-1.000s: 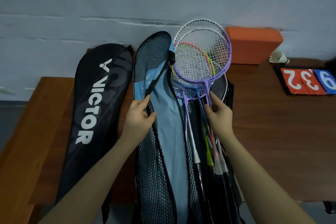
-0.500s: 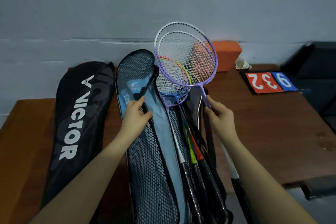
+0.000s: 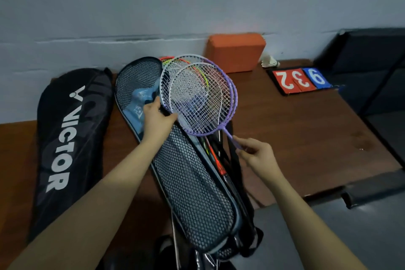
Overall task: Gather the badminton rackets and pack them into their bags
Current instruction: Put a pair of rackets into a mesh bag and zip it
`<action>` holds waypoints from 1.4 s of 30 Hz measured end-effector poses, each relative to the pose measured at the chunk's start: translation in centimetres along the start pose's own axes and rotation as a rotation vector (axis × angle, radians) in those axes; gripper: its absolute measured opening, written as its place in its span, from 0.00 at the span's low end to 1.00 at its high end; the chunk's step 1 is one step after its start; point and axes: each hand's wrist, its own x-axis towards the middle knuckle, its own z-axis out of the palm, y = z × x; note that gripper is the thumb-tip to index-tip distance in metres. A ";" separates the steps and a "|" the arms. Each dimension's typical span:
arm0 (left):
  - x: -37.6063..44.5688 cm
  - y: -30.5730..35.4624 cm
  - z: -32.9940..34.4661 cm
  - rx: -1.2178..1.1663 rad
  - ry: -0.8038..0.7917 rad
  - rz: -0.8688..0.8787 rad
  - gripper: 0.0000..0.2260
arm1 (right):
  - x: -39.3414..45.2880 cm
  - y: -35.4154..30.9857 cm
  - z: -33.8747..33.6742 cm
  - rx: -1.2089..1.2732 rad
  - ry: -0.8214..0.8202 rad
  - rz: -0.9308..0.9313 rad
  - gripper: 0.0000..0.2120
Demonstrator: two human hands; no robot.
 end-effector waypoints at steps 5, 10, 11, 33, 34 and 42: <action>-0.2 0.7 0.1 0.113 -0.059 0.010 0.33 | -0.4 -0.8 -0.8 0.172 -0.076 0.141 0.16; -0.3 1.3 0.4 0.162 -0.073 0.045 0.33 | -1.3 -1.5 -1.1 0.271 -0.161 0.250 0.17; -0.2 1.4 0.3 0.156 -0.069 0.041 0.33 | -1.6 -1.4 -1.4 0.269 -0.166 0.251 0.16; -1.1 3.0 -2.2 0.153 -0.146 0.069 0.32 | -0.6 -2.0 3.5 0.264 -0.411 0.236 0.11; -1.4 2.8 -2.3 0.167 -0.178 0.057 0.33 | -0.5 -2.1 3.9 0.289 -0.391 0.257 0.11; -4.5 0.5 -3.2 -0.017 -0.264 -0.043 0.30 | 1.4 -4.9 8.0 0.472 -0.179 0.420 0.12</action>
